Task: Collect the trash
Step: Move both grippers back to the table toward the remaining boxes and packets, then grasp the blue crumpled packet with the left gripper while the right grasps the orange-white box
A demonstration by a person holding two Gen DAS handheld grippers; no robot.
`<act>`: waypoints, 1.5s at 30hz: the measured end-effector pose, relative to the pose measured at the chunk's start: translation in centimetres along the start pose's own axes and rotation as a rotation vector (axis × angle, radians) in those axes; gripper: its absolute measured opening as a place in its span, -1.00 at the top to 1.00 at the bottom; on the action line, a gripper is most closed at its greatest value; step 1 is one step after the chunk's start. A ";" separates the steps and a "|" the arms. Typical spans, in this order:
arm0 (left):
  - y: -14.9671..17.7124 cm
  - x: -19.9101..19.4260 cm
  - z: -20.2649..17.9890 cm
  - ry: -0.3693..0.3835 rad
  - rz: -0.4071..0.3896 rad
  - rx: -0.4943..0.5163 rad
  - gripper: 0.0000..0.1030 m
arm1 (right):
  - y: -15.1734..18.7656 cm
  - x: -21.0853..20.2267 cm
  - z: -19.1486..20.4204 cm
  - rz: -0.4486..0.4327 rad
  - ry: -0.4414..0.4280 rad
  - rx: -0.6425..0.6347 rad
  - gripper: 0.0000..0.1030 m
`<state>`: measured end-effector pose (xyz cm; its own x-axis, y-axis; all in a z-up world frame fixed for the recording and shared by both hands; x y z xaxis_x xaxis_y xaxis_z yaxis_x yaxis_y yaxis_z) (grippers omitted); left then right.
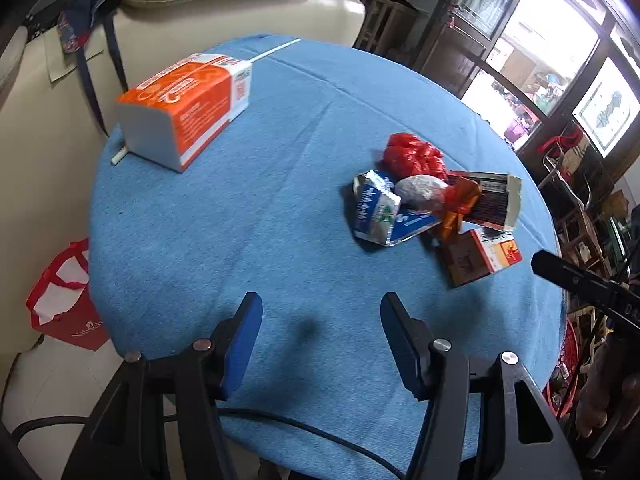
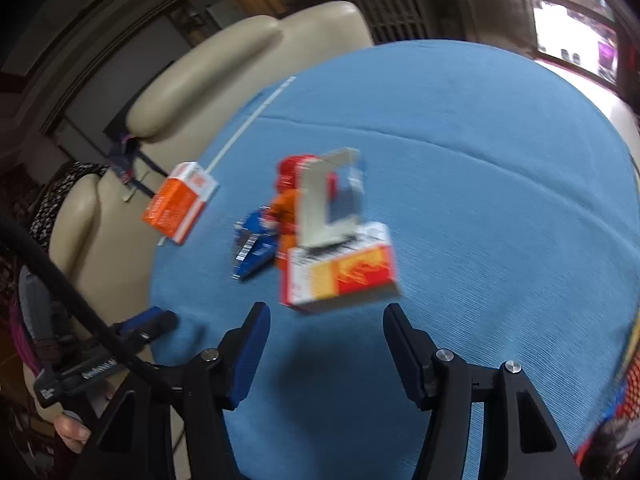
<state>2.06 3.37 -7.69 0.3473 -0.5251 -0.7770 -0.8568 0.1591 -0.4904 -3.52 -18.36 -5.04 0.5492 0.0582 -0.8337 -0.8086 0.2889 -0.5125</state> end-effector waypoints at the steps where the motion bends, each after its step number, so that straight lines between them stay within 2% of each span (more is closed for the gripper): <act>1: 0.1 0.0 0.4 -0.004 0.000 -0.009 -0.21 | -0.3 0.1 1.2 -0.017 -0.011 -0.038 -0.22; 3: 0.0 0.0 1.1 -0.009 0.001 -0.023 -0.21 | -0.7 0.3 3.4 -0.072 -0.039 -0.116 -0.21; 5: -0.1 -0.1 1.8 -0.013 0.001 -0.035 -0.21 | -1.1 1.4 5.5 -0.084 -0.054 -0.184 -0.20; 8: -0.4 -0.5 2.4 -0.017 -0.010 -0.045 -0.21 | -1.6 4.2 7.5 -0.046 -0.067 -0.232 0.11; 9: -0.5 -0.6 2.4 -0.016 -0.013 -0.045 -0.21 | -1.7 4.8 7.5 -0.037 -0.057 -0.229 0.13; 14: -2.3 -0.3 2.2 0.007 -0.023 -0.037 -0.21 | -1.5 6.9 5.5 0.031 -0.013 -0.158 0.27; 19: -5.2 2.1 0.0 0.053 0.003 0.031 -0.23 | -0.5 5.4 3.3 0.033 0.051 -0.161 0.27; 25: -8.4 6.7 -2.7 0.107 0.056 0.119 -0.27 | 1.2 3.0 -0.6 0.053 0.061 -0.115 0.27; 29: -9.8 9.4 -2.8 0.177 0.100 0.116 -0.27 | 2.6 1.4 -3.5 0.069 0.115 -0.073 0.25; 33: -9.8 11.0 -2.6 0.237 0.123 0.109 -0.23 | 3.4 -0.3 -6.9 0.044 0.159 0.011 0.22; 34: -9.7 11.1 -2.6 0.251 0.127 0.112 -0.02 | 3.5 -0.4 -7.7 0.043 0.160 0.043 0.21; 35: -9.5 11.3 -2.7 0.261 0.138 0.116 0.27 | 3.4 -0.5 -8.3 0.046 0.156 0.076 0.11; 36: -9.2 11.5 -2.7 0.262 0.150 0.118 0.39 | 3.3 -0.5 -8.8 0.051 0.155 0.107 -0.10; 38: -8.5 11.3 -2.7 0.282 0.143 0.114 0.49 | 3.1 -0.6 -9.7 0.047 0.157 0.160 -0.21; 45: -5.8 7.7 -3.7 0.275 0.084 0.131 0.62 | 2.7 -1.9 -11.5 0.025 0.175 0.228 -0.21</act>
<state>8.33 -4.67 -9.41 0.1460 -0.7088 -0.6901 -0.8159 0.3083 -0.4892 -9.14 -28.70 -7.17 0.4690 -0.0926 -0.8783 -0.7422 0.4977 -0.4488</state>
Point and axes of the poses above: each gripper's, at about its wrist camera, not at the fingertips, and x roughly the way its jaws point, z to its left, y to its underside, the point moved 2 cm from there along x, roughly the way its jaws point, and after that the axes turned 10 degrees about y, right-handed, at the moved point
